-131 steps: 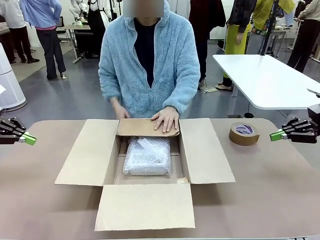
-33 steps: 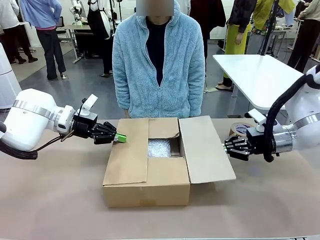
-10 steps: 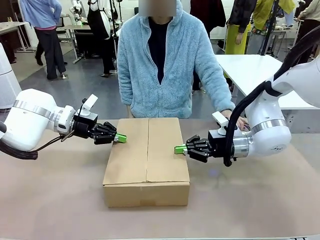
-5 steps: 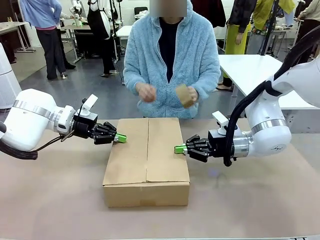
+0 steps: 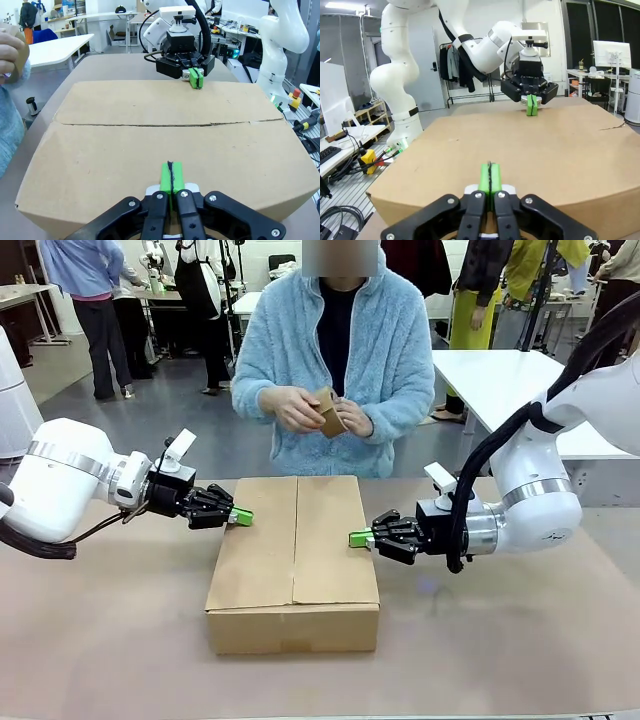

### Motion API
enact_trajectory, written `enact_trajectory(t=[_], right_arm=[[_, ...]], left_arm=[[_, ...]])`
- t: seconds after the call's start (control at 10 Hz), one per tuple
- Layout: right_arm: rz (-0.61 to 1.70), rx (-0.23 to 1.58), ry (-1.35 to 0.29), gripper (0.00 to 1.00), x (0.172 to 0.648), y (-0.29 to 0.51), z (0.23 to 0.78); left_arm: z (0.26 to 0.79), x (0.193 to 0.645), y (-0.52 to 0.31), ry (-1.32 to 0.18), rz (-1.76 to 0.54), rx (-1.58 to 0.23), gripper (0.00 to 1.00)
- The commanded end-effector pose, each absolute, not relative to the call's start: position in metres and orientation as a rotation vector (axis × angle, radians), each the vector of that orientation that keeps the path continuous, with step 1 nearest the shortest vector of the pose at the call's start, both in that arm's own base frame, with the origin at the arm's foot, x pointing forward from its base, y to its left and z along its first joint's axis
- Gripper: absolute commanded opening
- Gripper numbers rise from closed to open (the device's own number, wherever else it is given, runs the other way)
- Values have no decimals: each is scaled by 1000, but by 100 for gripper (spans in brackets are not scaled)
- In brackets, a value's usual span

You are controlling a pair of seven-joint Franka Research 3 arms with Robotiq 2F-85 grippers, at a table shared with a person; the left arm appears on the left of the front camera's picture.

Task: Wrap the clocks to prevent damage.
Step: After the human seals the box with tape, release both hands from the side flaps of the Package Box.

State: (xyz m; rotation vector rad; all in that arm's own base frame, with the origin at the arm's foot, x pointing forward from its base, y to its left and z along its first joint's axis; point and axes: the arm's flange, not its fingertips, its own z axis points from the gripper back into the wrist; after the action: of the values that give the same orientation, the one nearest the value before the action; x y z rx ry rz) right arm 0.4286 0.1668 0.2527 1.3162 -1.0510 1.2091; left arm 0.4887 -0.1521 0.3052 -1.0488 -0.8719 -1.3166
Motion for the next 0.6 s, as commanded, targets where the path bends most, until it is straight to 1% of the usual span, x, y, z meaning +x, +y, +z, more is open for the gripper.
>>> enact_trajectory(t=[0.0,0.5], right_arm=[[1208,1310,-1048,1,429,167,251],[1208,1310,-1048,1,429,167,251]], left_arm=[[302,489,-154,-876,-1312,-1049,0],[302,489,-154,-876,-1312,-1049,0]])
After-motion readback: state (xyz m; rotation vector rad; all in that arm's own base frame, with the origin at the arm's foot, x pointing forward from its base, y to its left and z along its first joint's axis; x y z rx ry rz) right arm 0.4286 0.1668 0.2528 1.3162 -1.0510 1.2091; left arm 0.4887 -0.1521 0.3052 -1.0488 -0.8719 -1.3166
